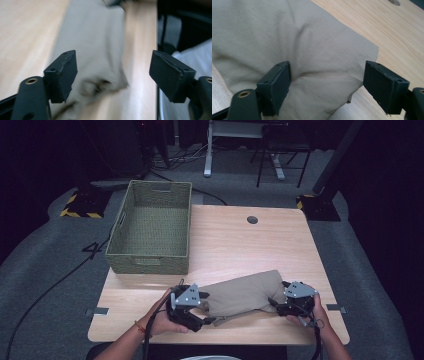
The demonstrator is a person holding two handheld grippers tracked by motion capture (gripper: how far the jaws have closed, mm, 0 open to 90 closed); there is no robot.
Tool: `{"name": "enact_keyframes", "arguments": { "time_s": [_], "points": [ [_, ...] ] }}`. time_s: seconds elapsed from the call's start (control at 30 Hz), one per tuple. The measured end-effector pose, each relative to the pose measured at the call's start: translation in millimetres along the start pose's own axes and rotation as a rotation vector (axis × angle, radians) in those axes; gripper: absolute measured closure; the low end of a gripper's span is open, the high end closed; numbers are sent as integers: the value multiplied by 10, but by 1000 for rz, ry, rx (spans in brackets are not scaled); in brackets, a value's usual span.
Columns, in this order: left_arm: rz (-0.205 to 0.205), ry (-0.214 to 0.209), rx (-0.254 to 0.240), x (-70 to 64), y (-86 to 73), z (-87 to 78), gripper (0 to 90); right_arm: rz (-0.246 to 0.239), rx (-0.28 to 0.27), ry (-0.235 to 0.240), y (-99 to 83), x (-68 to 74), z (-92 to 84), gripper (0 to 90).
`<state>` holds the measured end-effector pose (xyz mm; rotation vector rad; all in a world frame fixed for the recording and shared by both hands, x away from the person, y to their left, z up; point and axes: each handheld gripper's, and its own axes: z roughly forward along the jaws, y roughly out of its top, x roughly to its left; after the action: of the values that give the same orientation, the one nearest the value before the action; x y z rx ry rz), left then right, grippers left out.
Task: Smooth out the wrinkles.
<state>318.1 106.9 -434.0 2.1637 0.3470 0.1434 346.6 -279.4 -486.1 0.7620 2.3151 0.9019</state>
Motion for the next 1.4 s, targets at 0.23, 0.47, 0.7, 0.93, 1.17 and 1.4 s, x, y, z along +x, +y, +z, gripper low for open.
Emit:
{"name": "enact_keyframes", "arguments": {
  "time_s": [0.23,0.47,0.7,0.93,1.17,1.4],
  "points": [
    [16,136,81,116,152,496,324,-10,-3,1,37,-43,60,221],
    [55,98,151,-7,74,787,434,35,-34,-14,151,-45,16,299],
    [44,104,149,-48,14,844,435,20,-120,67,521,397,73,345],
    [58,110,127,-64,-39,814,420,72,-105,123,378,378,216,261],
    [65,117,127,-86,-50,794,419,97,-67,64,149,151,66,227],
    [60,134,123,-106,-60,787,410,242,2,-78,-39,-242,-94,308]
  ]
}}
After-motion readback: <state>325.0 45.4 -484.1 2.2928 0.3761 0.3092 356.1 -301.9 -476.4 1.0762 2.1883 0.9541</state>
